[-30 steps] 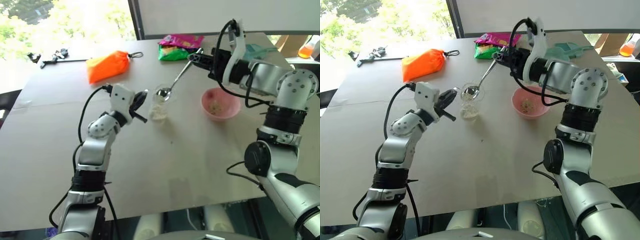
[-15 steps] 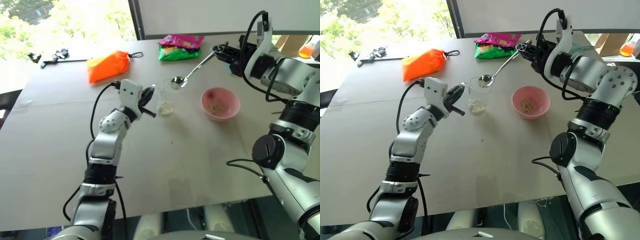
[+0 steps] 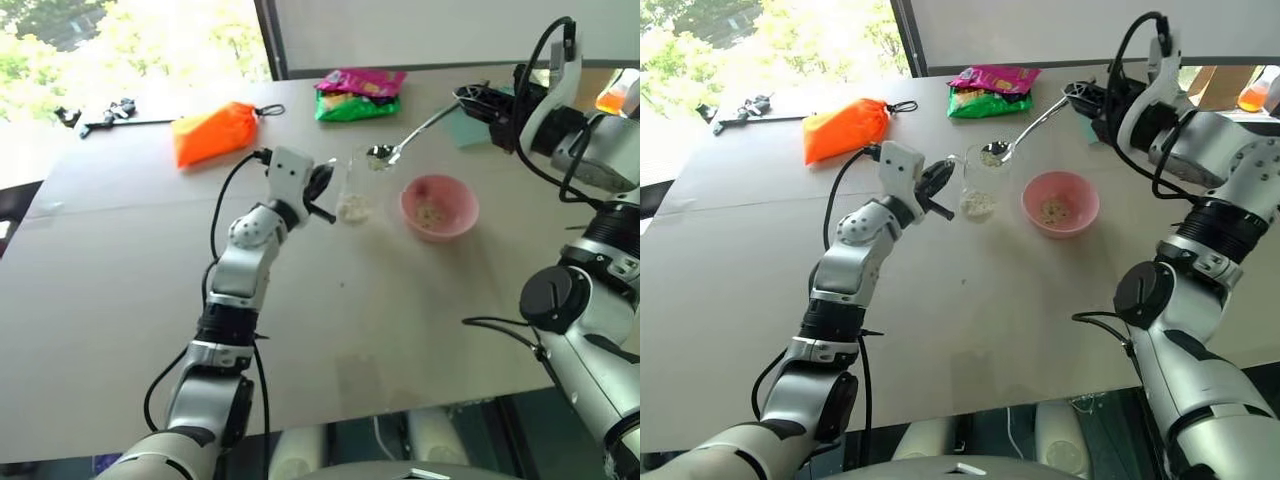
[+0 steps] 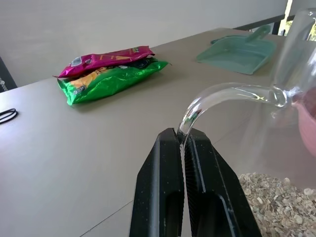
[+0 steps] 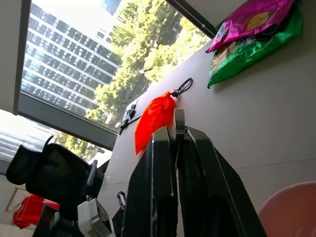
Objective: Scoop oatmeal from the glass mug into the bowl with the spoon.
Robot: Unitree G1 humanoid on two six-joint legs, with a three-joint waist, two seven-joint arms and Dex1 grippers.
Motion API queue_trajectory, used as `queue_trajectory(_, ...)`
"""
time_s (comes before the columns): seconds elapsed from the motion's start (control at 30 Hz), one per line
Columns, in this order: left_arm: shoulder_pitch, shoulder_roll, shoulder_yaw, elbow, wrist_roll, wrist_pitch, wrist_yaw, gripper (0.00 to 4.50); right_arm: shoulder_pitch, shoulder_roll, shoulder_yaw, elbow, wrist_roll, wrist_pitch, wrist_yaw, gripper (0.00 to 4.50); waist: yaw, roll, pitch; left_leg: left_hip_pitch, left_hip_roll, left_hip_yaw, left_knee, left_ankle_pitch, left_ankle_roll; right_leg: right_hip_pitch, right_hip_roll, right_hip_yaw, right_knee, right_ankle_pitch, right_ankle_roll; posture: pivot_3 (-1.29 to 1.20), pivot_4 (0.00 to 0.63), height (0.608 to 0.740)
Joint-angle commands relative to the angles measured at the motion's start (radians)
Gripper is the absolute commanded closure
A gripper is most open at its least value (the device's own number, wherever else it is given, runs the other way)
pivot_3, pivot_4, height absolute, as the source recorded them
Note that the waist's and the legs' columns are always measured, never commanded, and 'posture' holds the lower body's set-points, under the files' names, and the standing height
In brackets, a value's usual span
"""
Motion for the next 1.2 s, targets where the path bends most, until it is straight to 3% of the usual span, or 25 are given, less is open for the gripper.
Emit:
queue_trajectory(0.03, -0.059, -0.01, -0.018, 0.003, 0.023, -0.041, 0.012, 4.45, -0.029, -0.036, -0.034, -0.001, 0.047, -0.018, -0.012, 4.5, 0.0, 0.0, 0.0, 0.0, 0.0, 0.0, 0.0, 0.0, 0.0, 0.0, 0.0, 0.0, 0.0, 0.0, 0.0, 0.0, 0.15, 0.74)
queue_trajectory(0.43, -0.104, -0.021, -0.015, 0.077, 0.057, -0.058, 0.045, 4.45, 0.084, -0.185, -0.05, -0.026, 0.086, -0.04, 0.035, 4.5, 0.003, 0.0, 0.0, -0.001, 0.0, 0.002, 0.0, 0.0, 0.0, 0.0, 0.0, 0.0, 0.0, 0.0, 0.0, 0.0, 0.15, 0.74)
queue_trajectory(0.53, -0.105, -0.012, -0.006, 0.08, 0.053, -0.06, 0.046, 4.45, 0.188, -0.209, 0.033, -0.088, 0.026, -0.093, 0.116, 4.5, 0.002, 0.0, 0.0, 0.0, 0.0, 0.002, 0.0, 0.0, 0.0, 0.0, 0.0, 0.001, 0.0, 0.0, 0.0, 0.0, 0.15, 0.74)
queue_trajectory(0.83, -0.108, -0.004, 0.0, 0.08, 0.052, -0.066, 0.053, 4.45, 0.416, -0.306, 0.504, -0.381, -0.303, -0.467, 0.472, 4.5, -0.005, 0.0, 0.0, 0.0, 0.0, 0.003, 0.001, 0.0, 0.0, -0.002, 0.001, 0.004, -0.001, 0.0, 0.0, 0.0, 0.15, 0.74)
queue_trajectory(1.07, -0.093, 0.004, 0.004, 0.057, 0.052, -0.062, 0.06, 4.45, 0.448, -0.428, 0.667, -0.501, -0.515, -0.722, 0.669, 4.5, 0.003, -0.001, 0.0, 0.0, 0.0, 0.003, 0.001, 0.0, 0.0, -0.003, 0.001, 0.004, -0.002, 0.0, 0.0, 0.0, 0.15, 0.74)
queue_trajectory(1.2, -0.092, 0.002, 0.002, 0.056, 0.052, -0.061, 0.065, 4.45, 0.46, -0.459, 0.68, -0.52, -0.568, -0.802, 0.732, 4.5, 0.006, -0.001, 0.001, 0.0, 0.0, 0.002, 0.001, 0.0, 0.0, -0.003, 0.001, 0.004, -0.002, 0.0, 0.0, 0.0, 0.15, 0.74)
